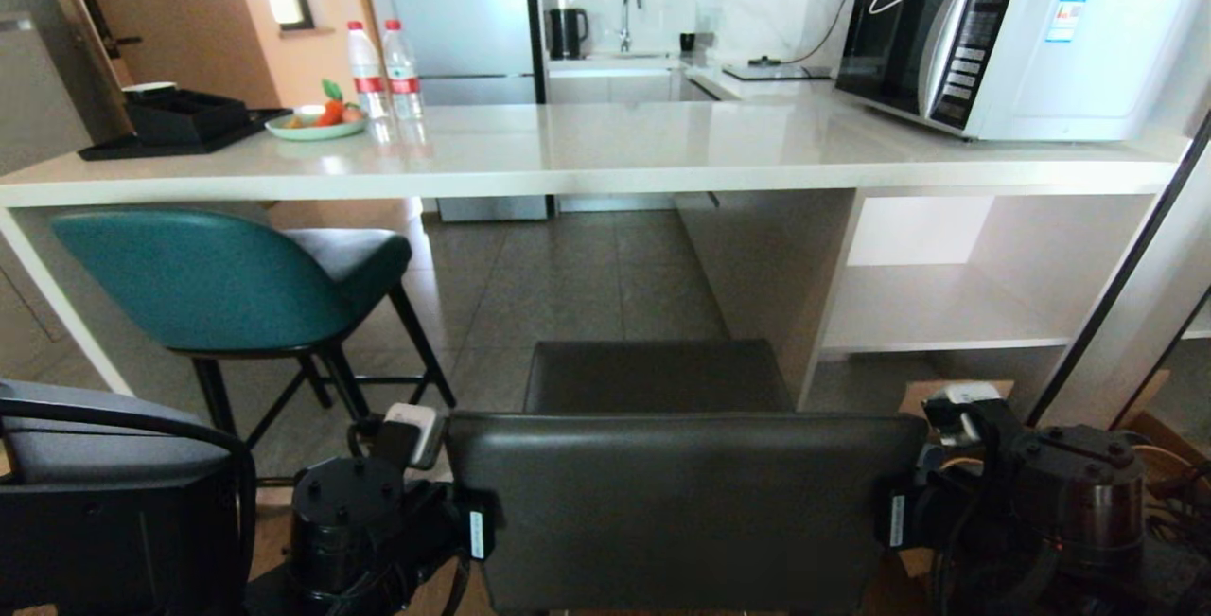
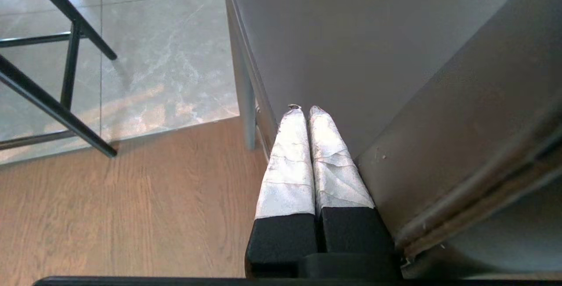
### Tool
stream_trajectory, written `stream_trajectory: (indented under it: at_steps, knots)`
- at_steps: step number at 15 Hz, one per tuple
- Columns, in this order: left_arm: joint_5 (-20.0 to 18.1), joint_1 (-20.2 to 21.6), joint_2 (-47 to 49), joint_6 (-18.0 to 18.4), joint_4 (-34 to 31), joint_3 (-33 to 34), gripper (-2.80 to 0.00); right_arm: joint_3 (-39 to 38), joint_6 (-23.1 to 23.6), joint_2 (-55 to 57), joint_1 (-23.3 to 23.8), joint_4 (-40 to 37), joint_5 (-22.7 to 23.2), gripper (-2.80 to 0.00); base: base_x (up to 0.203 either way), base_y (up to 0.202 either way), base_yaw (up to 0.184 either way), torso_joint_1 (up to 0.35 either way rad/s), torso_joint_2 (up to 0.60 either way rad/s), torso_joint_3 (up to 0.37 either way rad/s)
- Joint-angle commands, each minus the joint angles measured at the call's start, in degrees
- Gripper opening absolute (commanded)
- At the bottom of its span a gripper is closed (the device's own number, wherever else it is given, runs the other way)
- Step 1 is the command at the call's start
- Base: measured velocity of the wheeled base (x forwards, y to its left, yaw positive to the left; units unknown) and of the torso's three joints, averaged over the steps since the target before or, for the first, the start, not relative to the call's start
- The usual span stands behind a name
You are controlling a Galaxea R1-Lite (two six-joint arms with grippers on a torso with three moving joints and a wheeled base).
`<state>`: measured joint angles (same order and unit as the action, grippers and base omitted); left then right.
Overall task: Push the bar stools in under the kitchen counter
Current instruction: Pull the gray chair out from under the dining table
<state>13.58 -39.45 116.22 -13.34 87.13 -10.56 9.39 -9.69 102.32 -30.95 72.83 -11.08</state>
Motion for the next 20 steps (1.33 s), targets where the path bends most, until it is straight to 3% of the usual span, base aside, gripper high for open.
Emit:
stream_trajectory:
  at_steps: [1,5,9,11,13,14,15,16,18,20]
  knots:
    - [0.1,0.3,-0.6,-0.1,0.5,0.0,-2.8,0.1,0.0,-0.3,0.0,0.5,-0.2,-2.8,0.0,0.0,0.0,0.0,0.0,0.0]
    - [0.1,1.4,-0.9,-0.1,0.5,0.8,-2.8,-0.7,-0.5,-1.2,0.1,0.5,-0.2,-2.8,0.0,0.0,0.0,0.0,0.0,0.0]
    - [0.0,7.4,-5.0,-0.4,0.5,1.7,-2.8,-0.7,-0.5,-2.2,0.1,0.5,-0.3,-2.8,0.0,0.0,0.0,0.0,0.0,0.0]
    - [-1.8,16.8,-6.3,-0.2,0.5,0.4,-2.8,-0.9,-0.5,-3.8,0.2,0.4,-0.3,-2.8,0.0,0.0,0.0,0.0,0.0,0.0]
    - [-8.1,31.2,-8.3,0.5,-2.1,-1.0,-2.8,-2.4,-0.7,-4.8,0.2,0.4,-0.4,-2.8,0.0,0.0,0.0,0.0,0.0,0.0]
    - [-10.6,35.9,-9.9,1.0,-3.3,-0.9,-2.8,-2.4,-1.1,-4.8,0.2,0.4,-0.4,-2.8,0.0,0.0,0.0,0.0,0.0,0.0]
    - [-12.2,38.0,-11.3,1.4,-4.1,-0.7,-2.8,-2.1,-1.2,-4.8,0.2,0.5,-0.5,-2.8,0.0,0.0,0.0,0.0,0.0,0.0]
    - [-13.4,37.9,-12.4,1.6,-4.7,-0.5,-2.8,-2.1,-1.2,-4.9,0.2,0.5,-0.5,-2.8,0.0,0.0,0.0,0.0,0.0,0.0]
    - [-14.6,32.6,-14.8,2.0,-5.8,0.0,-2.8,-2.4,-1.2,-5.8,0.7,0.4,-0.6,-2.8,0.0,0.0,0.0,0.0,0.0,0.0]
    - [-14.3,32.9,-16.4,2.1,-6.2,1.2,-2.8,-2.8,-1.1,-6.7,3.5,0.4,-0.5,-2.8,0.0,0.0,0.0,0.0,0.0,0.0]
